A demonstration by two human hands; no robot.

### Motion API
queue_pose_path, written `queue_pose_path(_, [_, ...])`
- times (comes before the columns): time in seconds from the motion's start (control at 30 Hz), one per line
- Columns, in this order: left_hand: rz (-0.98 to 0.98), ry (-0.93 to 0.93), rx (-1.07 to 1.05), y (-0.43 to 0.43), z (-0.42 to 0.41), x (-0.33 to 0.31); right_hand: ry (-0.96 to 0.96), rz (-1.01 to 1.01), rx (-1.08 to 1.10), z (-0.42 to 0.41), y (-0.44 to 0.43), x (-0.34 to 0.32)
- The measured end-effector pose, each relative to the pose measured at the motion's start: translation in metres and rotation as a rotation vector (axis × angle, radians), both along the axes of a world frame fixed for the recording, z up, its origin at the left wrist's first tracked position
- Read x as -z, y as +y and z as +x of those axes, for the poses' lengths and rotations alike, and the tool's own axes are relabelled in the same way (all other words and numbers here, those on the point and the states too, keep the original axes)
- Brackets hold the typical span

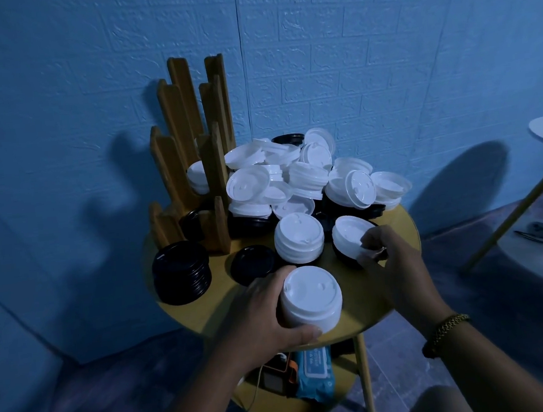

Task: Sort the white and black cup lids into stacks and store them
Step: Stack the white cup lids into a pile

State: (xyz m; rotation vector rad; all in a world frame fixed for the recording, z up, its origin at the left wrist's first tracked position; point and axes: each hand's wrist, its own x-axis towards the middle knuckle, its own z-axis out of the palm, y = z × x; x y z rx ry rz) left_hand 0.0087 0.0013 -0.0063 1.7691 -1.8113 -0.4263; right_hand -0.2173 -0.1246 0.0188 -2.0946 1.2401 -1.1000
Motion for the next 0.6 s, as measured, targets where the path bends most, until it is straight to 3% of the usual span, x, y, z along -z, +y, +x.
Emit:
queue_pose_path(0.17, [-0.003, 0.025, -0.006, 0.001, -0.001, -0.001, 0.141, -0.034, -0.012, 0.001, -0.012, 0.003])
queue_pose_path(0.27, [-0.005, 0.023, -0.006, 0.001, -0.001, -0.001, 0.130, -0.083, -0.013, 0.000, -0.015, 0.004])
queue_pose_path(0.43, [-0.004, 0.004, 0.002, 0.000, -0.001, -0.001, -0.014, -0.165, 0.058, -0.001, -0.010, 0.002])
queue_pose_path(0.53, [-0.007, 0.006, 0.002, 0.000, 0.000, -0.001, -0.218, -0.164, 0.074, -0.001, 0.002, -0.008])
queue_pose_path(0.6, [-0.007, -0.003, 0.002, 0.000, 0.000, -0.001, -0.437, -0.054, 0.014, 0.002, 0.014, -0.015])
